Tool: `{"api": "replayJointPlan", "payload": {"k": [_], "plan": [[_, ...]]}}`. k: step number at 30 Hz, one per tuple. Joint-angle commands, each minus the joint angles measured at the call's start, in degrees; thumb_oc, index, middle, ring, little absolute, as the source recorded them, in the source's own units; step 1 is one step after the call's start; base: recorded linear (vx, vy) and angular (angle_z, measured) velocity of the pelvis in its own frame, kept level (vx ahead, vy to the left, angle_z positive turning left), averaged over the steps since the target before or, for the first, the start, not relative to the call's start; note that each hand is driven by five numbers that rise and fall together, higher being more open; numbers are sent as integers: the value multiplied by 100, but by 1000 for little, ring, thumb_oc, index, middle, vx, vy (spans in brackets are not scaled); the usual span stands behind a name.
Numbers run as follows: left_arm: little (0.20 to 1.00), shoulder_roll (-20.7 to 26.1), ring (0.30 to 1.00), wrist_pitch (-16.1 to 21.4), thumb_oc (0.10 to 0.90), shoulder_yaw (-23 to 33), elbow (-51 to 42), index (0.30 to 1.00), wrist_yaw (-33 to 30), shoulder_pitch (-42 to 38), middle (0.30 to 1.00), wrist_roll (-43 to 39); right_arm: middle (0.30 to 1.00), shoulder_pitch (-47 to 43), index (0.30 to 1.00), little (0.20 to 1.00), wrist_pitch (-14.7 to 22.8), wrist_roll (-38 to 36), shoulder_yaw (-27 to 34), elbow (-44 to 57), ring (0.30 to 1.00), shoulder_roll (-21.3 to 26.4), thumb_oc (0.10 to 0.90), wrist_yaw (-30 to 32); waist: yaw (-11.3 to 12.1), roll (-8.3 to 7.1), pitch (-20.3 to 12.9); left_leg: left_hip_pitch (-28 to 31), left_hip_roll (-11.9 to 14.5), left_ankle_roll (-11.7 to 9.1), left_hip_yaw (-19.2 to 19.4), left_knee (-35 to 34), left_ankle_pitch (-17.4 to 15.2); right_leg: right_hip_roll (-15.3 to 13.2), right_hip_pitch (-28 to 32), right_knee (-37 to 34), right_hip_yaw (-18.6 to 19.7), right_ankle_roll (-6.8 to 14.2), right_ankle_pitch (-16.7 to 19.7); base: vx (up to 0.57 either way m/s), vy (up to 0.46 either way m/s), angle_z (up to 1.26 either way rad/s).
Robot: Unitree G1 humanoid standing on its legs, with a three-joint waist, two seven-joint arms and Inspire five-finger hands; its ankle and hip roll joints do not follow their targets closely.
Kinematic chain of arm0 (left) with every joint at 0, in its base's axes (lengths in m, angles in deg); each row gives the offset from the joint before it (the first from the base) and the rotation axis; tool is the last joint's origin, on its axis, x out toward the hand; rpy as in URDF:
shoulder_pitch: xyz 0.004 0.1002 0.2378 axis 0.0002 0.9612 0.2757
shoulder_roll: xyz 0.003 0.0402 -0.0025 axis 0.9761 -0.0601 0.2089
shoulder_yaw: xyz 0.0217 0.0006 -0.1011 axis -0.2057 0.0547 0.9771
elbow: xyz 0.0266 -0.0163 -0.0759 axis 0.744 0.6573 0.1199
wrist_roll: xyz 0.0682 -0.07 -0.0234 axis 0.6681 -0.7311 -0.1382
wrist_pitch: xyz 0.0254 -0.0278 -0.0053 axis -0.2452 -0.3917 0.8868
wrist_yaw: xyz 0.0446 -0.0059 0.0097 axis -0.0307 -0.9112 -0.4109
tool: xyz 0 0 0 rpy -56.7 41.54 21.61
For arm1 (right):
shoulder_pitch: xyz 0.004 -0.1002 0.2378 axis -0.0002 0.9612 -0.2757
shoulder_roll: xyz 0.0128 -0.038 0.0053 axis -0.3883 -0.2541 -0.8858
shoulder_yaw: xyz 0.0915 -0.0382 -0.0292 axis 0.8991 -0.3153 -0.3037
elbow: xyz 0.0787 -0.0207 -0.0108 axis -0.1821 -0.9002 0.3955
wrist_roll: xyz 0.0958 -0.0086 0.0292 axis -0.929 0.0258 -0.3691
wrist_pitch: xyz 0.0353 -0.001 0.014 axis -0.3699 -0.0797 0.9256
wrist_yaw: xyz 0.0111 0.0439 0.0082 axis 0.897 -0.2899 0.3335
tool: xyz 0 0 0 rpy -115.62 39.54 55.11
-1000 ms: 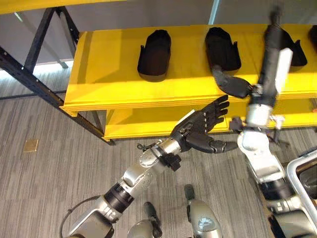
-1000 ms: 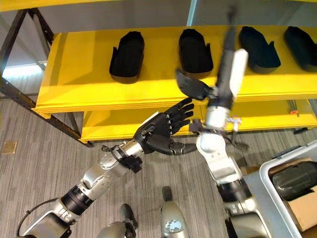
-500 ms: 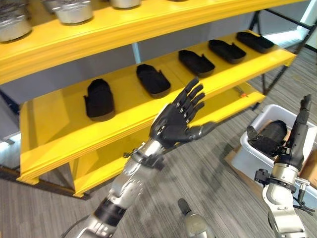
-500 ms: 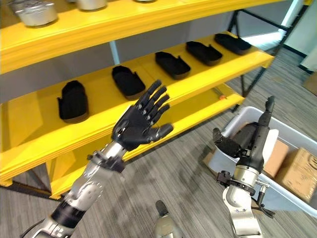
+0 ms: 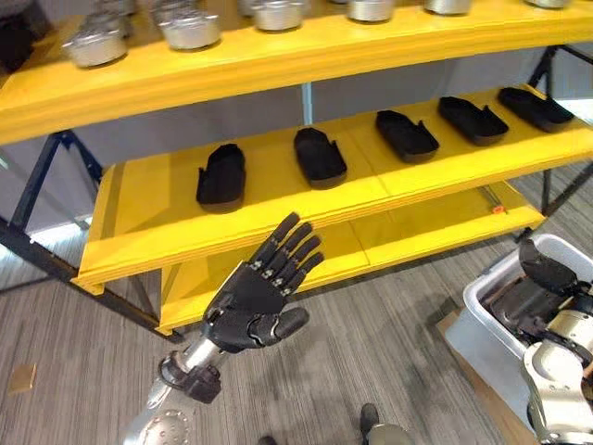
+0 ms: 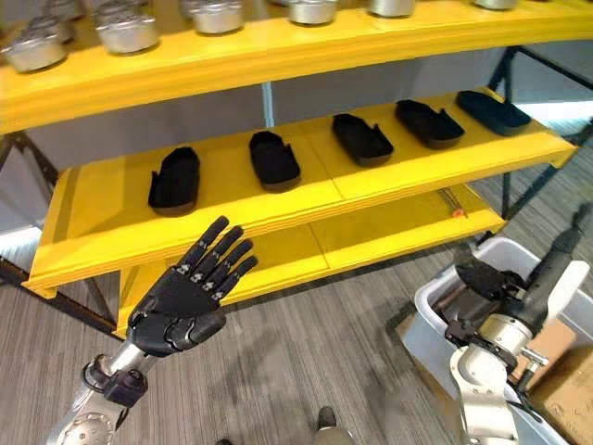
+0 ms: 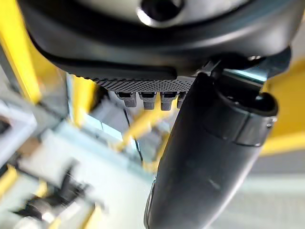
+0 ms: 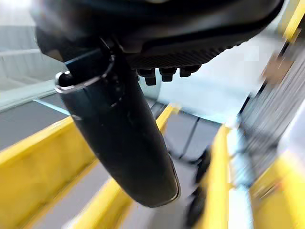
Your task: Move parts from the plastic box to the shelf.
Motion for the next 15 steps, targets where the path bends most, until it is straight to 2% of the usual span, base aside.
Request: {"api": "replayJointPlan", "payload": {"k": [1,2,3,5,8,9,11,12,13,14,15], "plan": [[1000,352,1000,183,900,237,-380,1000,218,-375,1000,-297,1000,-480,1000,1000,339,247,380,539,1000,266,900,355,-171,-367,-170,-144,-243,90,-320,-40,-187,-406,685,-25,101,356,-218,-236,-212,-69],[1000,304,1000,227,900,223,-368,1000,109,-426,1000,-365,1000,-457,1000,1000,246,254,532,445,1000,395,900,378,-259,-414,-137,-229,-133,-16,-298,-39,-54,-263,704,-330,164,261,-88,-273,-254,-66],[1000,272,1000,243,900,197,-368,1000,100,-464,1000,-334,1000,-467,1000,1000,218,272,558,436,1000,419,900,393,-258,-391,-120,-244,-94,-51,-301,-44,-9,-213,736,-436,181,222,-14,-343,-310,-47],[1000,202,1000,307,900,148,-397,1000,-9,-507,1000,-288,1000,-417,1000,1000,279,241,632,377,1000,444,900,371,-337,-415,-64,-309,-12,-103,-338,-39,52,-81,748,-490,304,122,-14,-159,-159,-36],[1000,126,1000,387,900,103,-370,1000,-198,-578,1000,-288,1000,-303,1000,1000,379,262,609,361,1000,478,900,303,-374,-429,-40,-315,22,-145,-485,-33,145,36,778,-471,430,27,-68,-125,-161,-40],[1000,108,1000,396,900,106,-368,1000,-214,-597,1000,-241,1000,-279,1000,1000,386,240,567,393,1000,465,900,309,-376,-431,-25,-361,64,-111,-436,-46,302,91,712,-448,442,-36,-7,-129,-142,-17],[1000,108,1000,397,900,106,-368,1000,-214,-597,1000,-241,1000,-279,1000,1000,386,240,567,393,1000,465,900,309,-375,-431,-27,-362,65,-111,-435,-46,302,92,710,-447,443,-36,-7,-2,-128,-23],[1000,137,1000,654,900,168,-440,1000,-502,-513,1000,-199,1000,-378,1000,1000,429,208,176,347,1000,564,900,155,-214,-410,-64,-331,31,-119,-1484,5,377,260,637,-290,984,-173,-136,155,-233,-60],[1000,139,1000,699,900,242,-455,1000,-545,-453,1000,-206,1000,-461,1000,1000,456,140,-25,319,1000,583,900,-56,-111,-395,-75,-311,-208,-14,-2019,153,107,293,601,-227,1260,-201,-186,184,-258,-223],[1000,135,1000,730,900,286,-452,1000,-597,-448,1000,-163,1000,-525,1000,1000,440,161,-164,320,1000,577,900,-150,-42,-370,-88,-376,-445,105,-2243,218,-94,316,550,-212,1356,-220,-164,229,-89,-338],[1000,123,1000,571,900,394,-422,1000,-475,-447,1000,-174,1000,-533,1000,1000,308,6,-342,397,1000,466,900,-207,37,-305,-86,-377,-868,341,-2373,111,-379,377,547,-170,1406,-215,-190,251,-46,-329]]}}
